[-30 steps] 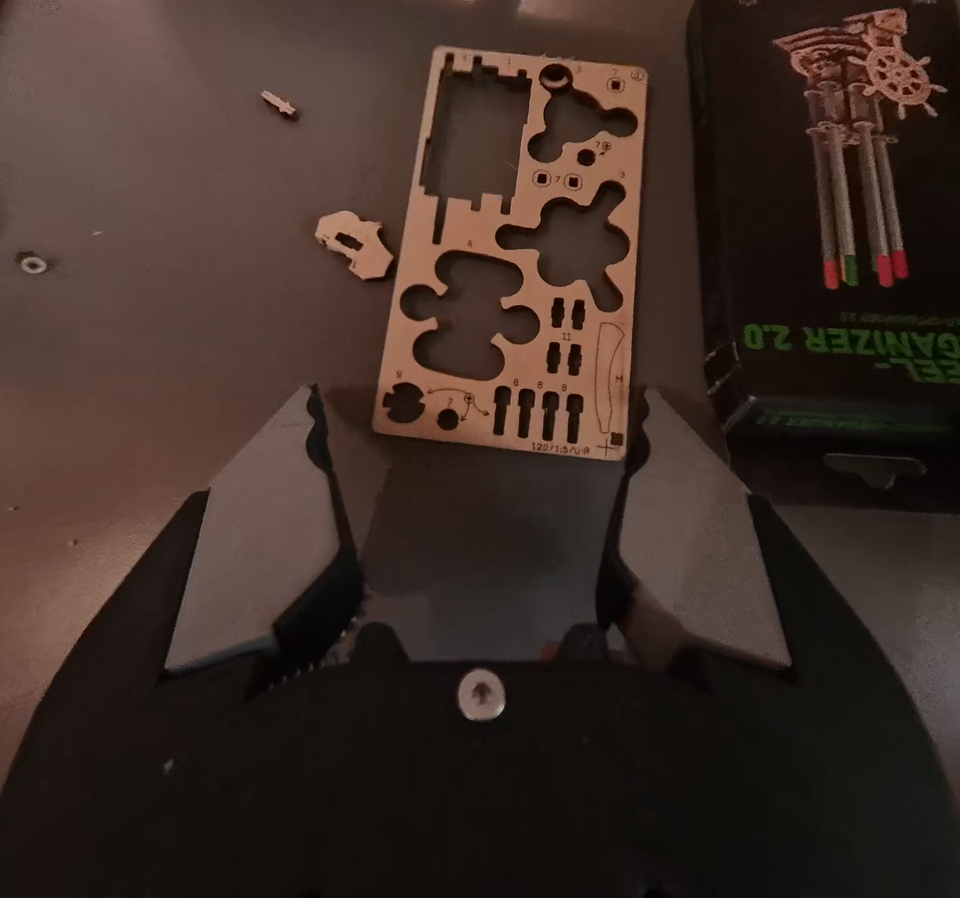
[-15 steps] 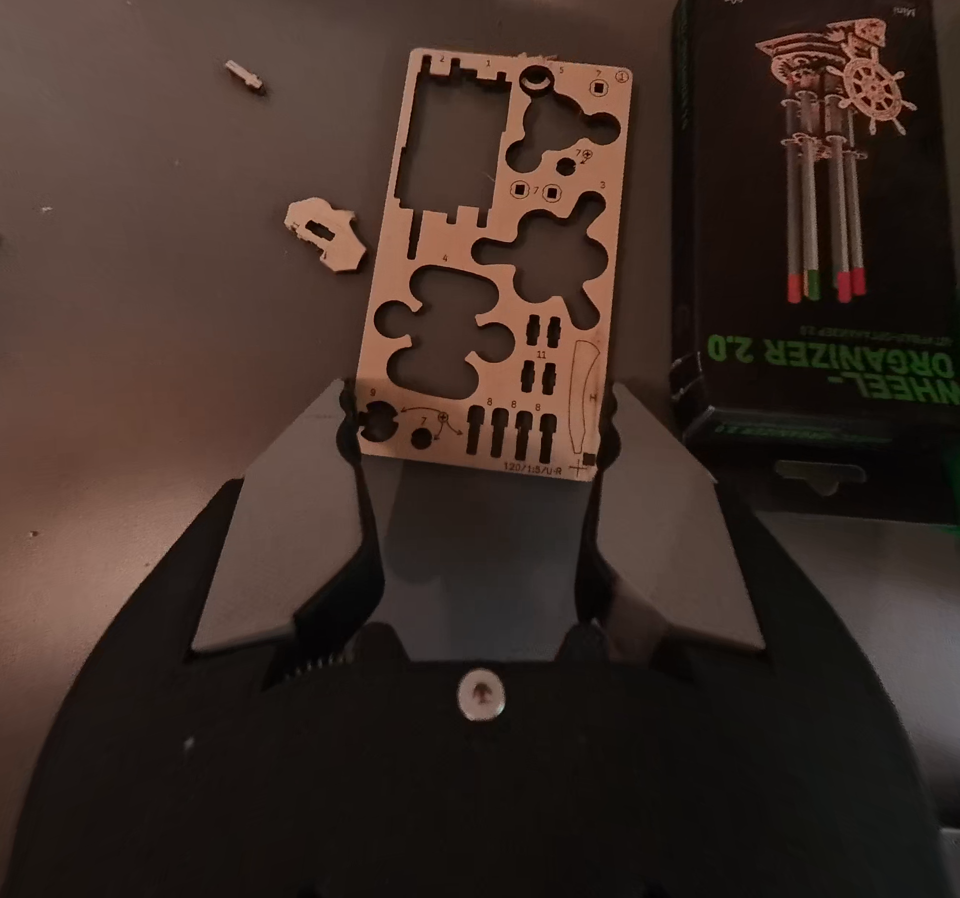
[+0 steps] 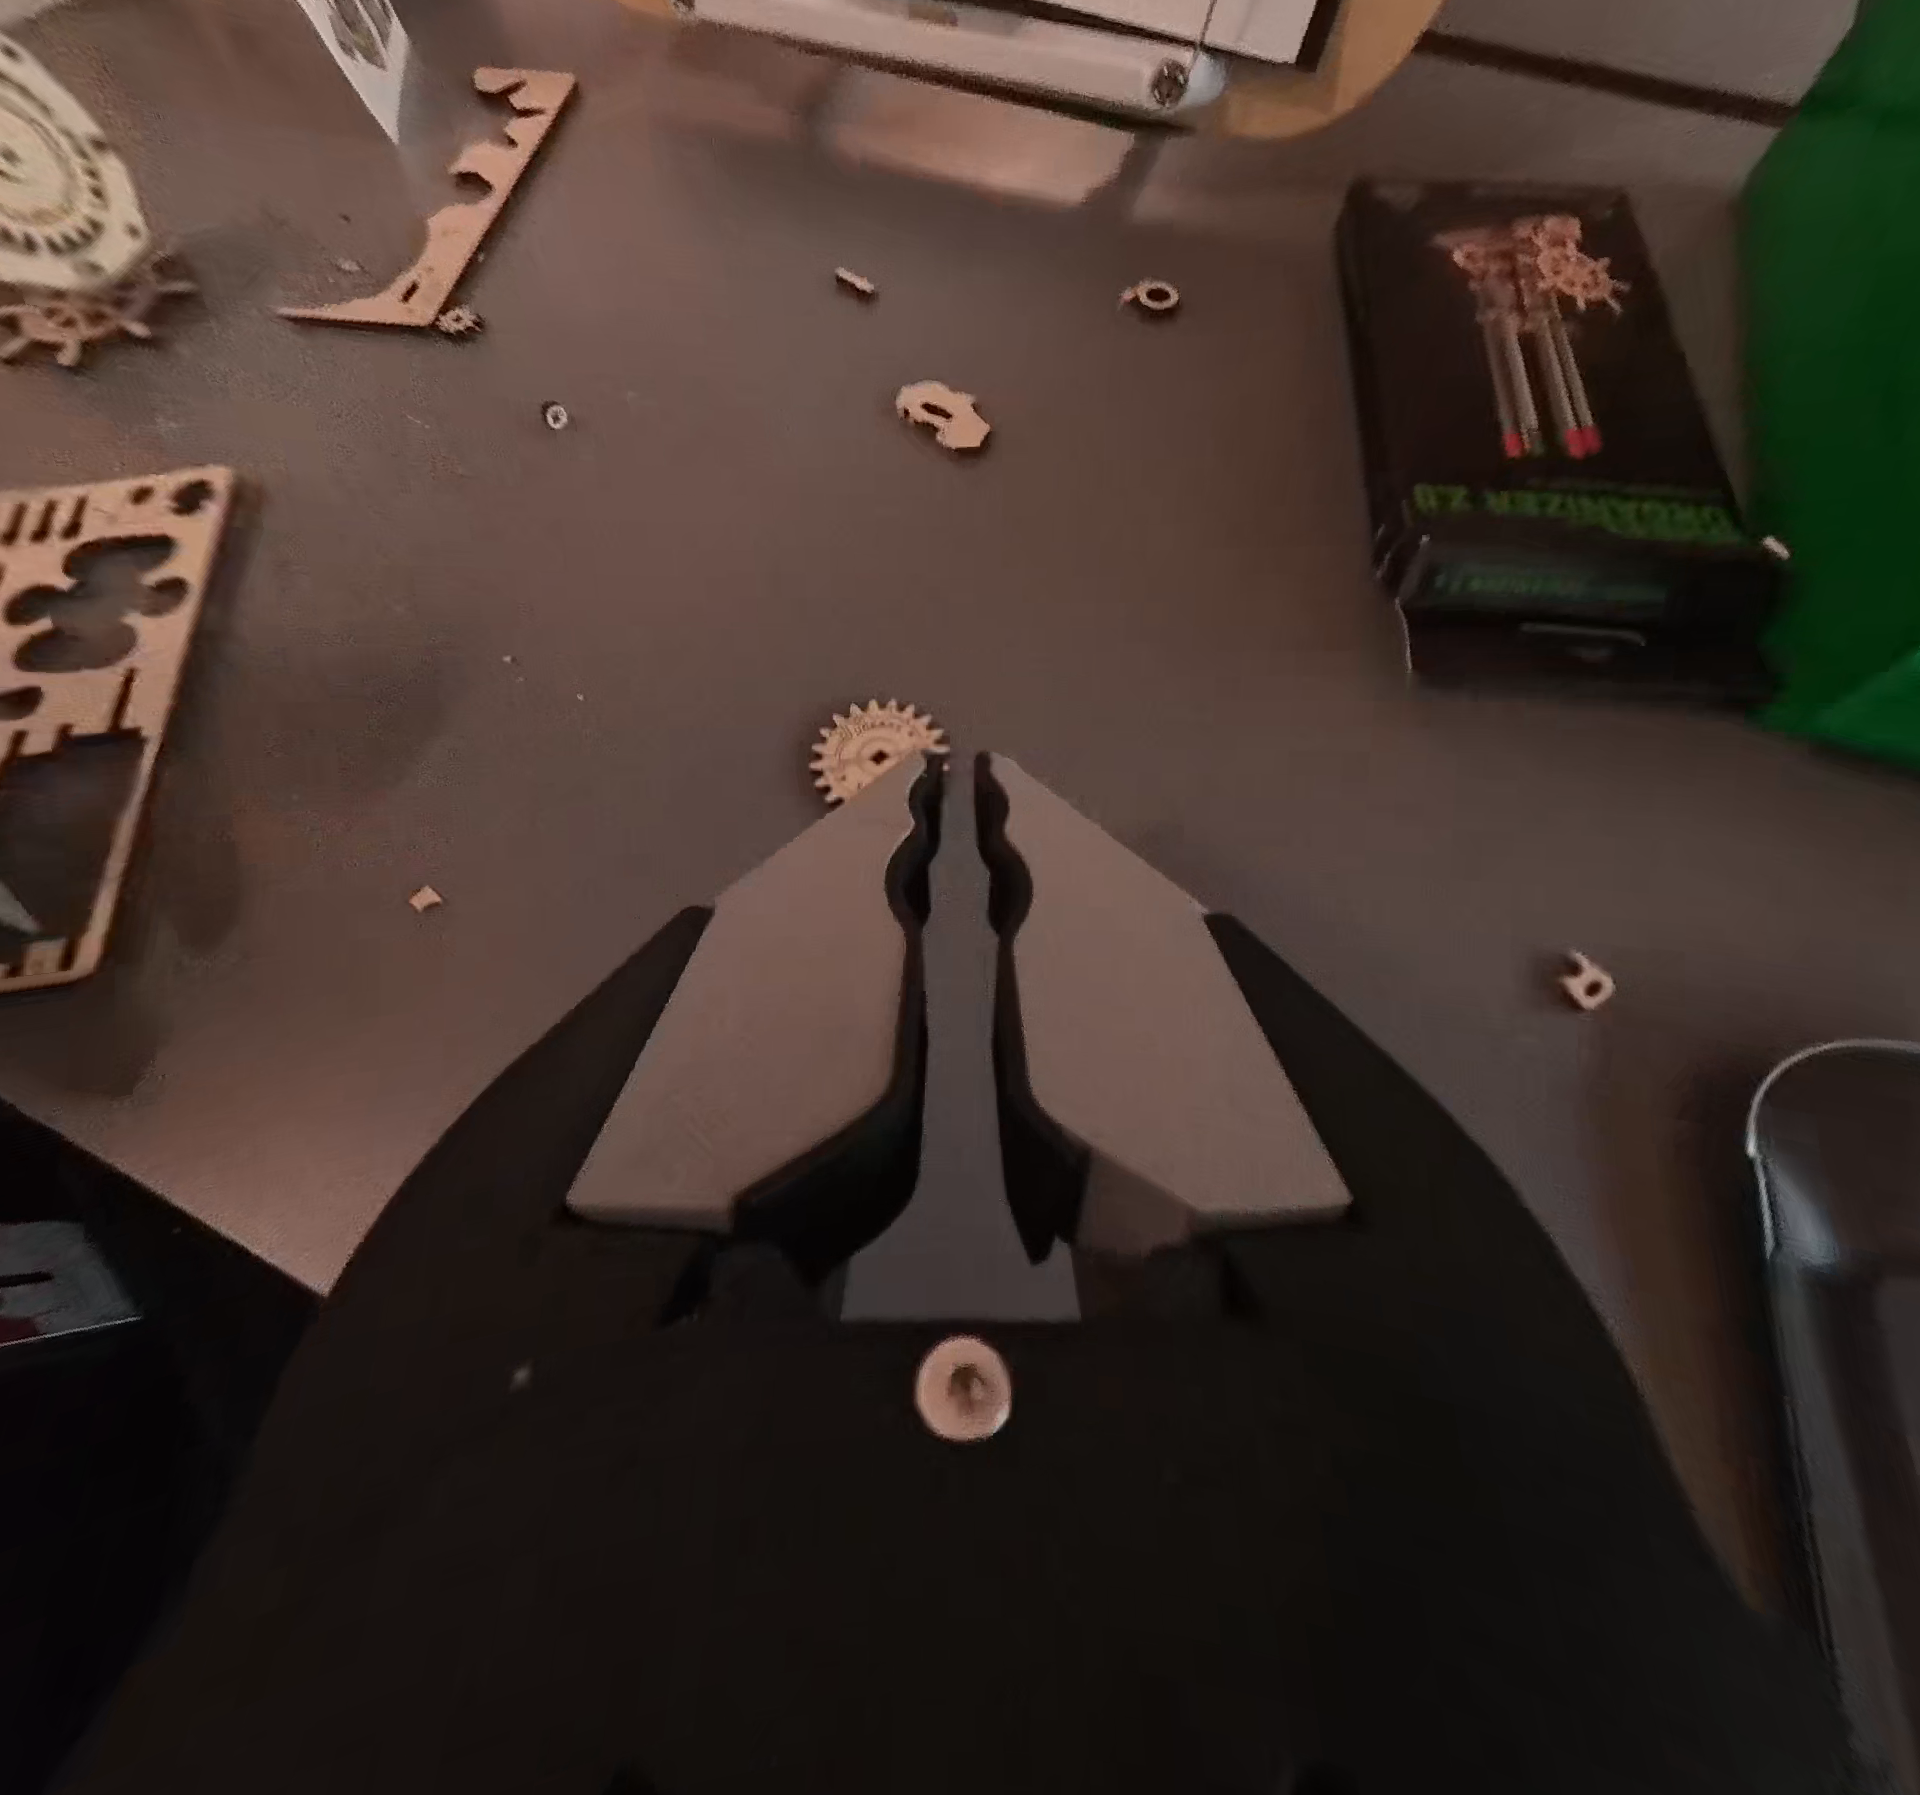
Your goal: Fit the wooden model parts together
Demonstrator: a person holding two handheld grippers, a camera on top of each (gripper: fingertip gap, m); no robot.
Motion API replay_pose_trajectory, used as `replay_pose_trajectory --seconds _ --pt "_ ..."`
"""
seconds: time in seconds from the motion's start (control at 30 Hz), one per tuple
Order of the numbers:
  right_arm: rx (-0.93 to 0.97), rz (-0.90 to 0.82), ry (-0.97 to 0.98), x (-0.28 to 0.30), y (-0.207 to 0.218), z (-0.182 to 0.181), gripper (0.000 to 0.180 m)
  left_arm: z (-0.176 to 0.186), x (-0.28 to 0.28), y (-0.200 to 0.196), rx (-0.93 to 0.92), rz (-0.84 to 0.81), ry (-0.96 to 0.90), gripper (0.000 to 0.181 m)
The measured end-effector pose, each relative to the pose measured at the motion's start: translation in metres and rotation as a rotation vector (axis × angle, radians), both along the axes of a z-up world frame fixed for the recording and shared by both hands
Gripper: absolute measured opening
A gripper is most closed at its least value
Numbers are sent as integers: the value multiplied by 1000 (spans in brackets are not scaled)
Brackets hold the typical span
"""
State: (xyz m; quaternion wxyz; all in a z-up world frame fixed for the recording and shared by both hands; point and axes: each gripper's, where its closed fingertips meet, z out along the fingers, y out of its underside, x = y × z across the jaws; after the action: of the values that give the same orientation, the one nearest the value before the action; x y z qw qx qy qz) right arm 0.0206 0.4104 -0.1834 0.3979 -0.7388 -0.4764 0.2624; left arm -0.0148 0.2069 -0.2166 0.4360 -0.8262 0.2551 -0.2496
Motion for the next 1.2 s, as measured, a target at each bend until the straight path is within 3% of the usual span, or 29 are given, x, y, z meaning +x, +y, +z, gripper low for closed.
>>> replay_pose_trajectory --seconds 0.07,0.13,0.27,0.43,0.53,0.63,0.8,0.9,1.03,1.2 --pt "-38 14 7 -4 -14 -10 8 -3 6 -9 -163 -102 -146 17" --pt "-36 47 -34 -10 -29 -24 15 -8 -6 -4 -267 -89 -183 7" --pt "8 58 -82 -11 -32 -38 29 10 -7 -7 -114 -115 -182 18" --pt "54 65 -46 -19 -33 -29 38 24 -29 -25 20 -66 -173 27" --pt "68 78 -66 -27 -33 -29 42 28 -84 -37 103 73 34 35" --pt "101 91 -79 -40 -31 -28 42 55 -203 -43 173 361 327 44" --pt "113 147 -37 -72 -41 -23 42 58 -382 -57 -21 686 460 59" --pt "123 196 -39 -88 -51 -23 50 54 -423 -52 2 730 400 59" --pt "83 256 -152 -104 -58 -42 65 51 -431 -34 18 698 304 67" --pt "-54 348 -193 -130 -69 -57 73 32 -431 -10 -39 625 440 72"
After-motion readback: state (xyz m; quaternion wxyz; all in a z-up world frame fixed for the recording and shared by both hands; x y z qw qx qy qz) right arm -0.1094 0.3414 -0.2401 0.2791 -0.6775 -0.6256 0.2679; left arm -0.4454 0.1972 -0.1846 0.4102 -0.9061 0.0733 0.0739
